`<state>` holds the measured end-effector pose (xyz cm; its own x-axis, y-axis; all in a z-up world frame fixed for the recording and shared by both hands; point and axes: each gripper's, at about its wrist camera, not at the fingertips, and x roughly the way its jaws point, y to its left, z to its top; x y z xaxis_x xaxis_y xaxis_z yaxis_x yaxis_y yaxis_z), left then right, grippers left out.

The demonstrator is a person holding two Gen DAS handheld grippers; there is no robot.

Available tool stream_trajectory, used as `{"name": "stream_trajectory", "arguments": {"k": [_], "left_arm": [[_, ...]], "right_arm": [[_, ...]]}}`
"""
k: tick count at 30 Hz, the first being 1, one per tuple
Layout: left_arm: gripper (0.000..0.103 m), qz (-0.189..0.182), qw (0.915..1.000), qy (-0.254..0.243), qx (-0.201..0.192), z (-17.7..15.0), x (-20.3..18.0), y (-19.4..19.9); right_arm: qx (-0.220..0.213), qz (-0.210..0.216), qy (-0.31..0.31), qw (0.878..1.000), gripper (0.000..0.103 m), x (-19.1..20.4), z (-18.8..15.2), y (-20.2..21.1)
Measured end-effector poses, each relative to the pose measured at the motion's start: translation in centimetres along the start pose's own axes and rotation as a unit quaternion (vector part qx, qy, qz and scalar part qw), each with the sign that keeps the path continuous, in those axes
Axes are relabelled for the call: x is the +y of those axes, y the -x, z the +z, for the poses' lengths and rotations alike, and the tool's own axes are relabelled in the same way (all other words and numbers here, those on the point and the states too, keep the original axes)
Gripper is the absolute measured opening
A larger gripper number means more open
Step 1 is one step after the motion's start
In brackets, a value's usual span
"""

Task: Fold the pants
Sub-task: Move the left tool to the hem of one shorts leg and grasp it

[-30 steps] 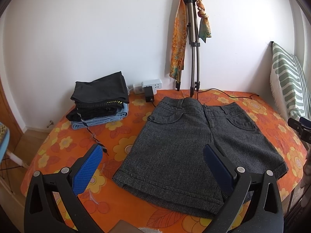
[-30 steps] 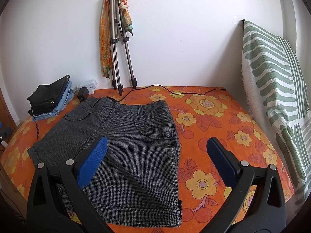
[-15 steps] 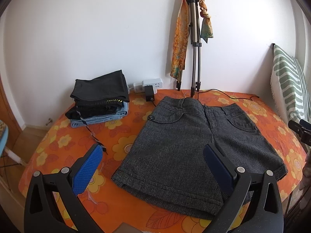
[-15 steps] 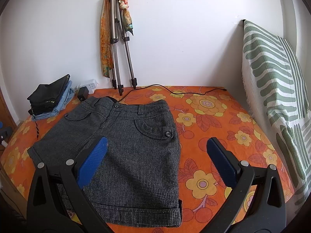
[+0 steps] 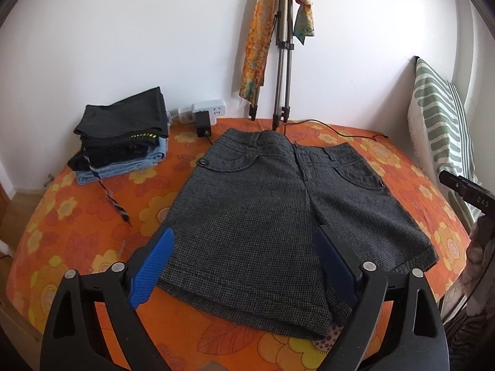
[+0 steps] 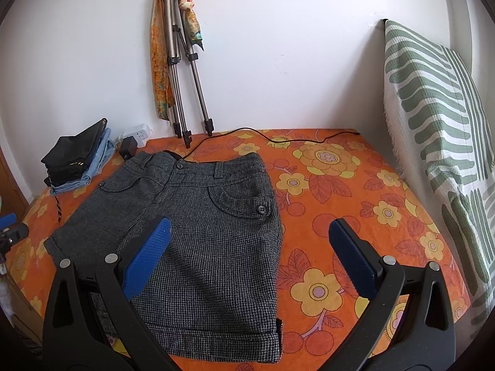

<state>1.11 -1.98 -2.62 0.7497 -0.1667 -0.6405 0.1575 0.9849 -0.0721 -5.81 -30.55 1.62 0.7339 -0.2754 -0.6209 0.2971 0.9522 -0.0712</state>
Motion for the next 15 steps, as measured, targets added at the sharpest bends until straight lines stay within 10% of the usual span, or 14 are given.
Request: {"name": "stream_trajectory", "arguments": {"k": [15], "left_arm": [[0.036, -0.099, 0.9889, -0.104, 0.036, -0.8, -8.9, -1.4]], "right_arm": [[0.014, 0.003, -0.079, 0.997, 0.103, -6.3, 0.8, 0.3]]}}
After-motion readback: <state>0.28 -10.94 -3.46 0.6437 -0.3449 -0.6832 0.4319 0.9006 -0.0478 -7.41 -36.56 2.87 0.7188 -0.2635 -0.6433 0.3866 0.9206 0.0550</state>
